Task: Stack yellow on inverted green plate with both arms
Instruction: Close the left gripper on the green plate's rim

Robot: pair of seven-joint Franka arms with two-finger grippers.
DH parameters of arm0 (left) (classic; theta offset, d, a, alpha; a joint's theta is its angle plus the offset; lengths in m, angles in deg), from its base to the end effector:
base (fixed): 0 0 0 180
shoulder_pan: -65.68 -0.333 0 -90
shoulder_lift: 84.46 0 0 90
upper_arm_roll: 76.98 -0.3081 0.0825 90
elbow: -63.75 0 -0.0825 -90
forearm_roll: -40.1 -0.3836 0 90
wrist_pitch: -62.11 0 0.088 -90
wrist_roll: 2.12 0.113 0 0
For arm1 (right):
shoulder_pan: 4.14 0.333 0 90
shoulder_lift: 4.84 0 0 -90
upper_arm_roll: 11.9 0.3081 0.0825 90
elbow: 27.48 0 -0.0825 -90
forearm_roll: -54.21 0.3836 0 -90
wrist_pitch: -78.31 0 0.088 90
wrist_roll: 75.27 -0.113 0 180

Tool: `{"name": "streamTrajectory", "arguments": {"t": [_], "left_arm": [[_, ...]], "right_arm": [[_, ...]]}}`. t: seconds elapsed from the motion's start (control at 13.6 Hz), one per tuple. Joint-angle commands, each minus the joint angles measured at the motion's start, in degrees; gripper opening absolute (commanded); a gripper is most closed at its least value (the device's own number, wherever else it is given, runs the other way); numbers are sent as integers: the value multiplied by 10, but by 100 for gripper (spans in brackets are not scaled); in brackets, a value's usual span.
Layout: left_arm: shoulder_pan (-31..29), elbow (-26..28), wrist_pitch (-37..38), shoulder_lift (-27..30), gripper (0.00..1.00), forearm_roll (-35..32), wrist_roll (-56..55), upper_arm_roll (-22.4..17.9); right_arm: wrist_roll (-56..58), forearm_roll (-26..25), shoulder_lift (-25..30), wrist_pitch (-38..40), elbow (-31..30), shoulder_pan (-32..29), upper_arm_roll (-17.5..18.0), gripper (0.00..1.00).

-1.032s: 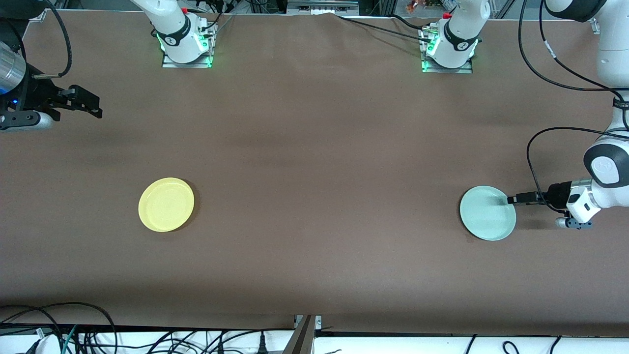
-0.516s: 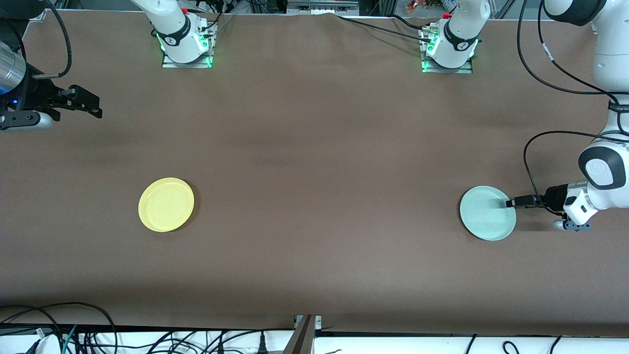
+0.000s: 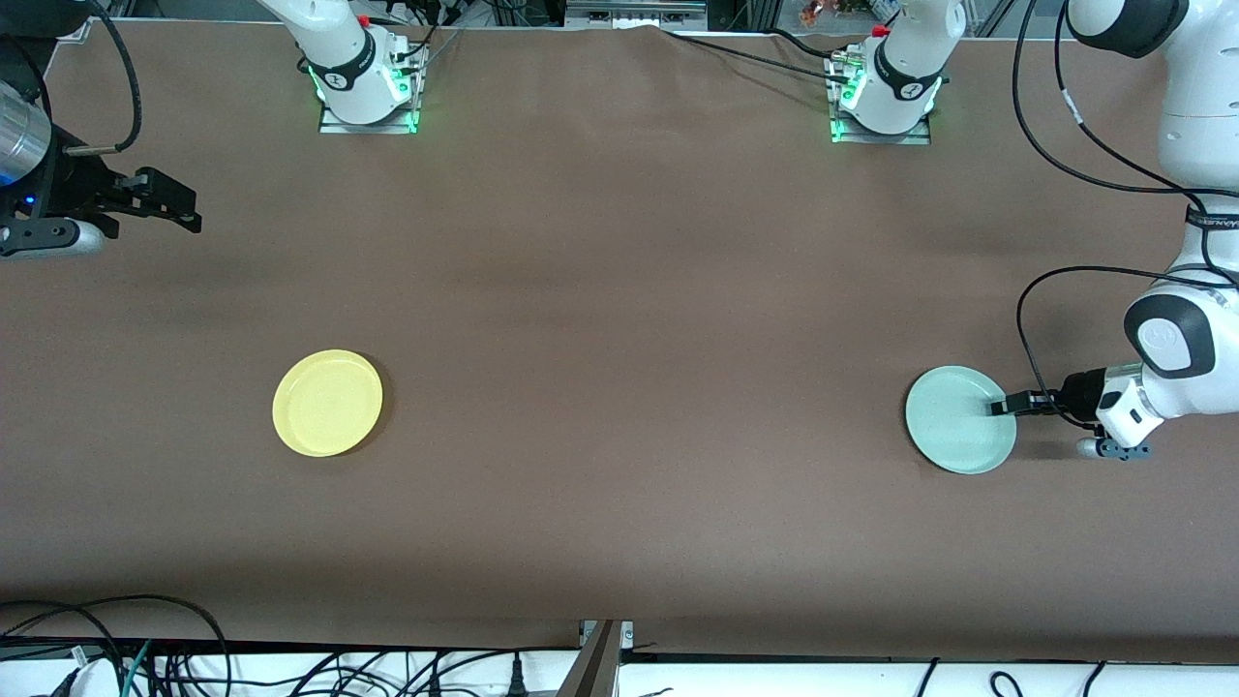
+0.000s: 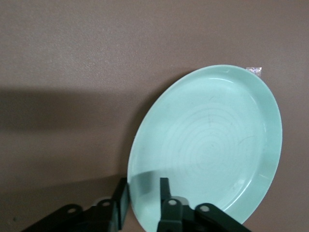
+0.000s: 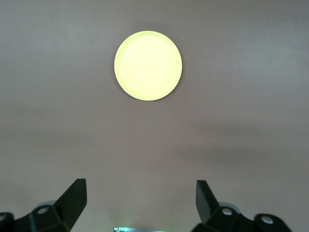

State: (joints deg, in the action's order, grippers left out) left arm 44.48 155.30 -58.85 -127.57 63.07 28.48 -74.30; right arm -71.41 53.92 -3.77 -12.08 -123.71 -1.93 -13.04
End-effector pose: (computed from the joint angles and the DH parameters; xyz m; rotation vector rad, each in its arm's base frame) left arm 0.6347 0.1945 0.1640 2.7226 0.0656 -0.0966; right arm 0.5444 0.0095 0.5703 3.1333 0.1353 -0.1308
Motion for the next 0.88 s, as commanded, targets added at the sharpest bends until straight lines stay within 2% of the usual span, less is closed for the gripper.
{"name": "streamTrajectory", "arguments": {"t": [0.0,0.22,0.37,0.59,0.81], "left_arm": [[3,-5,-5,-5,18,8,15,-2],[3,-5,-16,-10,9,8,25,-2],[4,-5,-21,-10,0,8,25,-2],[9,-13,-17,-5,0,6,24,5],[17,-43,-10,6,0,2,16,31]], "right_arm": [[-7,5,-1,12,10,-1,1,100],[-7,6,-1,12,10,-1,0,100],[-7,6,-1,12,10,-1,0,100],[-7,6,-1,12,10,-1,-1,100],[-7,6,-1,12,11,-1,-1,100]]}}
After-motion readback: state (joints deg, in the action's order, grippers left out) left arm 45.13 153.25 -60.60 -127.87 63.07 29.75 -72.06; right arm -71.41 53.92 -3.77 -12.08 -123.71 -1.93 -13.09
